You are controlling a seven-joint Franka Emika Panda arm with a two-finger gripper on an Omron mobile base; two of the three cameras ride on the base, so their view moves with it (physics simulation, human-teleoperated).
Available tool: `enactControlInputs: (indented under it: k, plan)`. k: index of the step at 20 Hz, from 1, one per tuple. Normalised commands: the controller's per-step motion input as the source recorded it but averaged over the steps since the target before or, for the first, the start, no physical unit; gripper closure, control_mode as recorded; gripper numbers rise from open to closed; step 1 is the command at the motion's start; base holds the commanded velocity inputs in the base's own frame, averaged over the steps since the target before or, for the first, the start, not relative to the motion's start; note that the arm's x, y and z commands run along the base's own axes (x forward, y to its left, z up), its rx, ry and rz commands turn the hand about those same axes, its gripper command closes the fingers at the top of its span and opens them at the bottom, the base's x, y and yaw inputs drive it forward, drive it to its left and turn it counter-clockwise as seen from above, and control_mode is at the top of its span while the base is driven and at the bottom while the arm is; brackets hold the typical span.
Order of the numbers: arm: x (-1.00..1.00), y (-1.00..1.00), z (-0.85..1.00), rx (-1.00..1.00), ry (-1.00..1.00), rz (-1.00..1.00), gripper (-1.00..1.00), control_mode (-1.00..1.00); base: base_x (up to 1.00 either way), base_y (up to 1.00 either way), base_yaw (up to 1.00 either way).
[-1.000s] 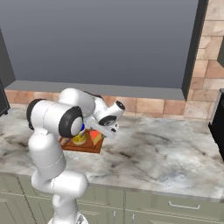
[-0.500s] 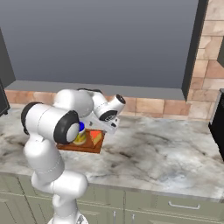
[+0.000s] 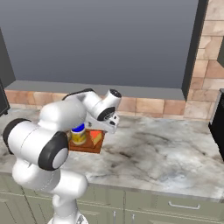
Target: Retrieve the reheated potato from the microwave, then place the potato, cheese, and condiment on the cutting board.
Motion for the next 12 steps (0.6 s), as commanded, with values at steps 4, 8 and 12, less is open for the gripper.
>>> enactControlInputs:
  k: [4,8,12]
  plan:
    - [-0.52,0.0,0.42,-0.01,0.2,-0.11,-1.0,-1.0,0.0,0.0,0.0]
    - [-0.68,0.01,0.31,0.03,0.1,-0.12,-1.0,-1.0,0.0,0.0,0.0]
    - [-0.71,0.09,0.21,-0.01,-0.01,-0.15,-1.0,-1.0,0.0,0.0,0.0]
